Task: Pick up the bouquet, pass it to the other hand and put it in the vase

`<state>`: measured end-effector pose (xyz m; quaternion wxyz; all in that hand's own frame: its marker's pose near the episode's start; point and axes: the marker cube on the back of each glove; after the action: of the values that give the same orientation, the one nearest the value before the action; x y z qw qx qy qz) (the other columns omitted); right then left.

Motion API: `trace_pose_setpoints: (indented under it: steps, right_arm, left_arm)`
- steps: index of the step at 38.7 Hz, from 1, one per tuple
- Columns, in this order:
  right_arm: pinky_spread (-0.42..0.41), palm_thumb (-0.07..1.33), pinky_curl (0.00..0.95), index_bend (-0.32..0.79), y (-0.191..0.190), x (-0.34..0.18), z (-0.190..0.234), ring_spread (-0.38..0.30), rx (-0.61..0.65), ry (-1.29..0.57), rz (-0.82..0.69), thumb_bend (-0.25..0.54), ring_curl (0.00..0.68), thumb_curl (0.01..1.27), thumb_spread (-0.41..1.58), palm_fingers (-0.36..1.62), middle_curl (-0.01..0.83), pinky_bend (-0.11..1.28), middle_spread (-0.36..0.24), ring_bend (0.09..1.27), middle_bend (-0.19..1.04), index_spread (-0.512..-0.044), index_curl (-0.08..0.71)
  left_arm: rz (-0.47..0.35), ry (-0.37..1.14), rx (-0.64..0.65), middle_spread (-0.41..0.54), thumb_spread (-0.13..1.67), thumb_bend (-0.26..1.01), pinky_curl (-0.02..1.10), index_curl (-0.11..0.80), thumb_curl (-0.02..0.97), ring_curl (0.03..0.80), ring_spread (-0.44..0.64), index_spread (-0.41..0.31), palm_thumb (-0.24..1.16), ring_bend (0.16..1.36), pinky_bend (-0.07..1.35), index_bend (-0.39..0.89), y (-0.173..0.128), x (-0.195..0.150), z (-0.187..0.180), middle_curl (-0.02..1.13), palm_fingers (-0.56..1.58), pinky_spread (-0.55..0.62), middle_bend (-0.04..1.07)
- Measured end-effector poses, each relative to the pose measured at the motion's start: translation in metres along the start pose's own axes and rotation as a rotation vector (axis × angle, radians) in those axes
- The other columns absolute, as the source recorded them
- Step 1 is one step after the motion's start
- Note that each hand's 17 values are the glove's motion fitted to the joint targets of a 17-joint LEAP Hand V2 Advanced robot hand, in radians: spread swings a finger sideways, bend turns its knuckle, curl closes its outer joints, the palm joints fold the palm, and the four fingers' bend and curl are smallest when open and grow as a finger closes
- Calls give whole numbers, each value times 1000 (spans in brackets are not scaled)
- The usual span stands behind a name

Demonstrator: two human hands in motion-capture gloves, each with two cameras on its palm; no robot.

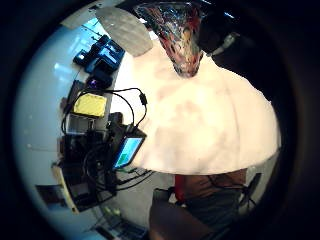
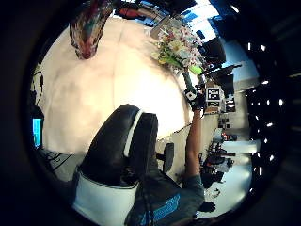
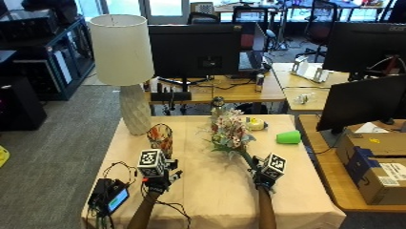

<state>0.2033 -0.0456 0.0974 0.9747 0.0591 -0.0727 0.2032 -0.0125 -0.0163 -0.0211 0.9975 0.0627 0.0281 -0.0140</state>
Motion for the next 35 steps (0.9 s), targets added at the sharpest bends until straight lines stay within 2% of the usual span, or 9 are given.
trace_pose_setpoints:
  steps: [1,3,6,10,14,16,25,32,35]
  right_arm:
    - [-295,961,442,169,-1,0,-2,-202,9,-22,0,-20,515,608,585,1397,536,650,-197,895,624,-269,341]
    - [-298,966,444,173,-1,-6,-7,-202,5,-115,-7,-22,519,619,567,1393,540,657,-194,904,629,-268,349]
    - [-301,966,447,173,10,-32,-33,-203,-28,-408,-59,-26,523,632,543,1387,545,663,-193,917,642,-268,361]
    - [-302,970,451,177,20,-59,-53,-204,-148,-777,-103,-27,524,649,521,1380,549,668,-191,927,647,-268,379]
    - [-302,967,454,176,1,-63,-46,-204,43,-719,-105,-30,524,663,498,1373,553,673,-190,931,653,-268,393]
    - [-303,966,455,175,0,-71,-47,-204,79,-741,-135,-30,524,670,491,1371,554,674,-191,933,657,-268,399]
    - [-303,963,458,171,12,-116,-55,-201,56,-932,-255,-31,523,693,472,1364,557,681,-190,942,665,-266,423]
    - [-304,961,458,169,29,-154,-60,-200,13,-1099,-374,-31,521,707,465,1359,563,676,-191,948,678,-265,436]
    - [-305,960,458,171,35,-174,-64,-200,59,-1193,-549,-31,522,712,463,1360,564,675,-191,952,679,-265,440]
  left_arm:
    - [0,48,-51,215,1059,-23,374,245,272,273,383,45,107,569,590,123,7,6,0,342,255,285,191]
    - [6,101,-58,216,1059,-23,374,244,272,274,385,45,107,575,588,122,11,12,-8,341,257,285,191]
    - [35,184,-11,206,1063,-22,374,247,272,274,377,40,110,572,584,129,8,21,-26,344,278,279,195]
    - [85,353,40,190,1067,-20,370,249,274,276,358,32,115,579,574,131,0,36,-42,344,310,269,192]
    - [159,567,44,155,1073,-13,366,255,277,277,301,14,137,588,566,139,-10,56,-54,346,409,224,197]
    - [200,654,28,143,1078,-13,368,257,279,284,277,7,146,597,557,134,-15,65,-59,349,431,210,197]
    - [313,962,-41,67,1077,-13,375,256,291,298,182,-12,201,599,519,113,-36,98,-68,375,513,147,223]
    - [291,1134,-21,37,1053,-7,380,249,310,302,152,-5,268,590,503,104,-50,119,-73,383,527,127,225]
    - [287,1208,-33,25,1041,-10,383,246,317,304,146,-2,294,587,498,104,-57,129,-74,387,529,123,226]
